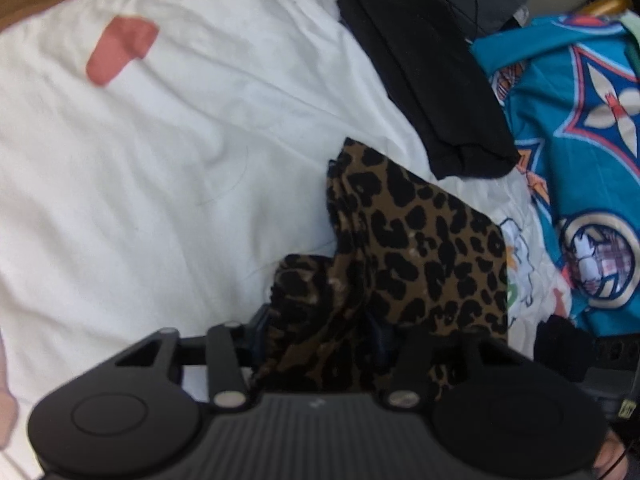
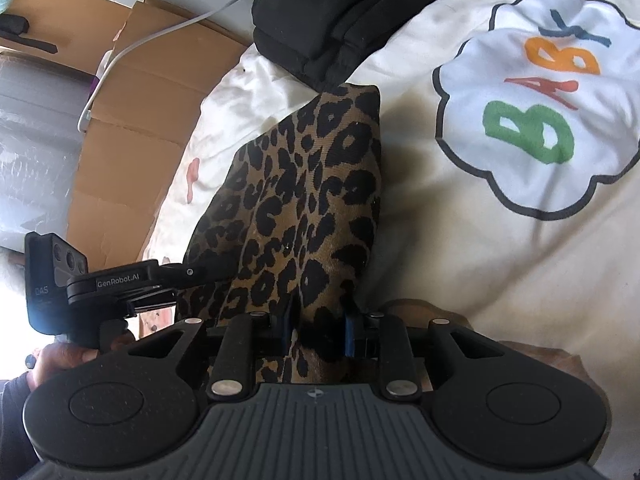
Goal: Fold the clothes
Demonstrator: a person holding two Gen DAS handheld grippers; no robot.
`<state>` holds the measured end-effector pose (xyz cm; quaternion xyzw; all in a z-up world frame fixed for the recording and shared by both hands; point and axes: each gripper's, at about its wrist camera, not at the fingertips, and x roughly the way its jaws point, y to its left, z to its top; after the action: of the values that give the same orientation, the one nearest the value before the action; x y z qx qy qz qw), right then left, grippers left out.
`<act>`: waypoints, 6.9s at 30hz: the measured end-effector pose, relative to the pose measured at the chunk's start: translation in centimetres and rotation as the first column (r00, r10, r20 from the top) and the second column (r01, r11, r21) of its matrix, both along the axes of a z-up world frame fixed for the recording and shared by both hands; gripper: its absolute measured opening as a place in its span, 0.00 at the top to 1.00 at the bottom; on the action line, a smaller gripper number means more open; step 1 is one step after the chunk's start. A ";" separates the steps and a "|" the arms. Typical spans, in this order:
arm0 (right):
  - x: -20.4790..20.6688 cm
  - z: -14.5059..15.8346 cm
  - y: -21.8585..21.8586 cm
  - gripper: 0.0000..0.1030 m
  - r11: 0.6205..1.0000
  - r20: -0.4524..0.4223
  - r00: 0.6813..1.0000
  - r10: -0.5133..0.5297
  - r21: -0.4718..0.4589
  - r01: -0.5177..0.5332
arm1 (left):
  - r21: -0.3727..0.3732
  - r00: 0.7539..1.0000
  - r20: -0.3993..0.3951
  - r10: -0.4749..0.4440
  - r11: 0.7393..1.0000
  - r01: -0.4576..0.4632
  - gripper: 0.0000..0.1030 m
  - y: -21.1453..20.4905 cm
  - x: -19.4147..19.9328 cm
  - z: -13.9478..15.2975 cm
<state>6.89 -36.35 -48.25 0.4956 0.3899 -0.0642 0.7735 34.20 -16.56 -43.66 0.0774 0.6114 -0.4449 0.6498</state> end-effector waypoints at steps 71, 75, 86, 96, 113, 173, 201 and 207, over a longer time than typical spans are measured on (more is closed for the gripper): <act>3.7 18.9 1.7 0.95 0.946 0.127 0.974 0.187 -0.289 -0.144 | -0.142 0.969 0.226 0.096 0.988 -0.065 0.77 3.9 -3.5 19.0; 3.8 22.4 1.5 0.95 0.932 0.139 0.969 0.205 -0.331 -0.150 | -0.172 0.961 0.249 0.123 0.982 -0.082 0.77 3.8 -3.9 21.9; 2.4 32.3 0.1 0.95 0.896 0.206 0.956 0.209 -0.433 -0.103 | -0.275 0.923 0.315 0.220 0.952 -0.133 0.77 3.2 -6.5 29.9; 0.7 39.2 -1.6 0.94 0.826 0.245 0.946 0.213 -0.563 -0.040 | -0.360 0.888 0.348 0.300 0.917 -0.169 0.77 1.2 -9.5 34.5; -4.9 48.0 -2.9 0.94 0.776 0.283 0.940 0.193 -0.630 0.030 | -0.450 0.831 0.418 0.367 0.878 -0.162 0.77 -0.4 -16.5 43.0; -1.3 54.9 -10.7 0.94 0.609 0.195 0.934 0.300 -0.793 -0.030 | -0.564 0.805 0.409 0.431 0.812 -0.149 0.77 -8.7 -18.3 45.0; 11.5 27.5 -15.8 0.94 0.635 0.047 0.969 0.242 -0.763 -0.122 | -0.499 0.842 0.333 0.425 0.837 -0.225 0.77 -15.1 -9.2 19.4; 14.8 22.5 -16.4 0.94 0.603 0.005 0.968 0.250 -0.783 -0.151 | -0.507 0.862 0.289 0.415 0.831 -0.230 0.77 -16.0 -6.5 13.3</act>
<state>21.69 -52.70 -25.77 0.0694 0.3321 -0.1102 0.9342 27.69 -32.56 -30.33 -0.0973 0.3529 -0.4326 0.8239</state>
